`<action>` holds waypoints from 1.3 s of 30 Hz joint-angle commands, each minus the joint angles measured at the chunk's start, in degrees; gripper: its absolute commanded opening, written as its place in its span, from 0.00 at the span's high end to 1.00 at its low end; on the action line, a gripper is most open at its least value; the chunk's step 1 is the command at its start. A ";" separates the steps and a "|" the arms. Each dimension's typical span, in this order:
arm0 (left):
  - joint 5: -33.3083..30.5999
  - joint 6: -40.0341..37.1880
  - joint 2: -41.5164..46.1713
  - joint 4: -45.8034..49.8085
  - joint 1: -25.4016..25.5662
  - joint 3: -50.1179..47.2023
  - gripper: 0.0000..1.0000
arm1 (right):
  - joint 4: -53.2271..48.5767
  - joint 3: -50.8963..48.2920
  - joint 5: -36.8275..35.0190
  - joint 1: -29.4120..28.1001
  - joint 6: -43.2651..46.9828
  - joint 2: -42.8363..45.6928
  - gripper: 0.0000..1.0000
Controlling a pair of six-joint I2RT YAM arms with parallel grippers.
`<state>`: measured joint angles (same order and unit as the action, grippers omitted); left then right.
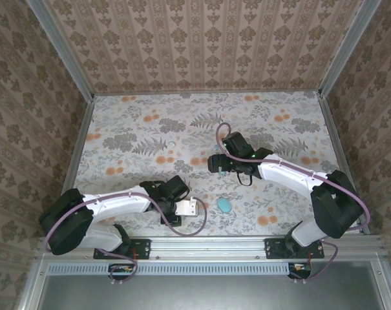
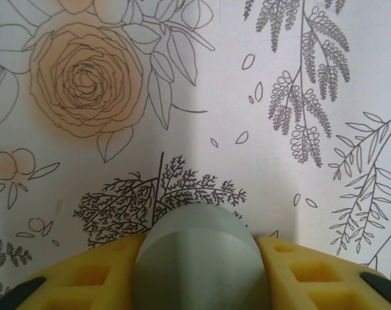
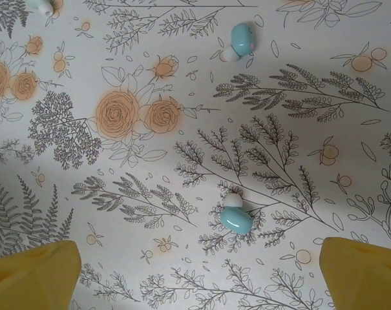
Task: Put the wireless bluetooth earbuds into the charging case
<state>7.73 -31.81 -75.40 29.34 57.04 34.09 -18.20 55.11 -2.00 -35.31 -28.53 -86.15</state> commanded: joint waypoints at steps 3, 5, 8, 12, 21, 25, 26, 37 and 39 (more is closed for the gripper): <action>-4.62 -0.89 1.43 1.33 -0.23 2.48 0.64 | 2.12 -2.87 3.85 1.43 -2.73 3.56 0.03; -4.53 -0.29 1.87 1.05 -0.95 3.38 0.66 | 3.89 -4.48 6.21 2.77 -4.65 5.15 0.03; -3.70 0.13 3.00 -0.16 -2.34 4.86 0.68 | 6.57 -6.94 10.23 5.43 -7.91 8.55 0.04; -1.62 -0.50 5.09 -2.05 -5.29 7.67 0.68 | 9.04 -10.02 13.74 8.84 -11.22 13.64 0.05; 7.90 -1.30 5.84 -4.38 -11.26 18.09 0.68 | 9.82 -9.69 22.98 9.11 -12.31 17.18 0.08; 12.37 0.13 4.74 -5.22 -11.67 22.57 0.68 | 12.27 -8.80 27.91 6.22 -13.01 16.60 0.09; 13.25 0.55 4.65 -5.58 -11.72 23.26 0.68 | 12.90 -8.72 29.25 5.77 -13.41 16.46 0.09; 20.04 4.89 5.27 -8.43 -13.35 24.63 0.67 | 19.68 -10.19 35.51 5.10 -17.15 16.95 0.08; 20.46 5.24 5.39 -8.43 -13.61 24.71 0.67 | 20.29 -10.38 35.40 5.16 -17.76 17.50 0.08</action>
<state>24.91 -28.47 -70.17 22.20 43.86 57.41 -0.93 44.56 31.00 -29.91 -44.29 -69.36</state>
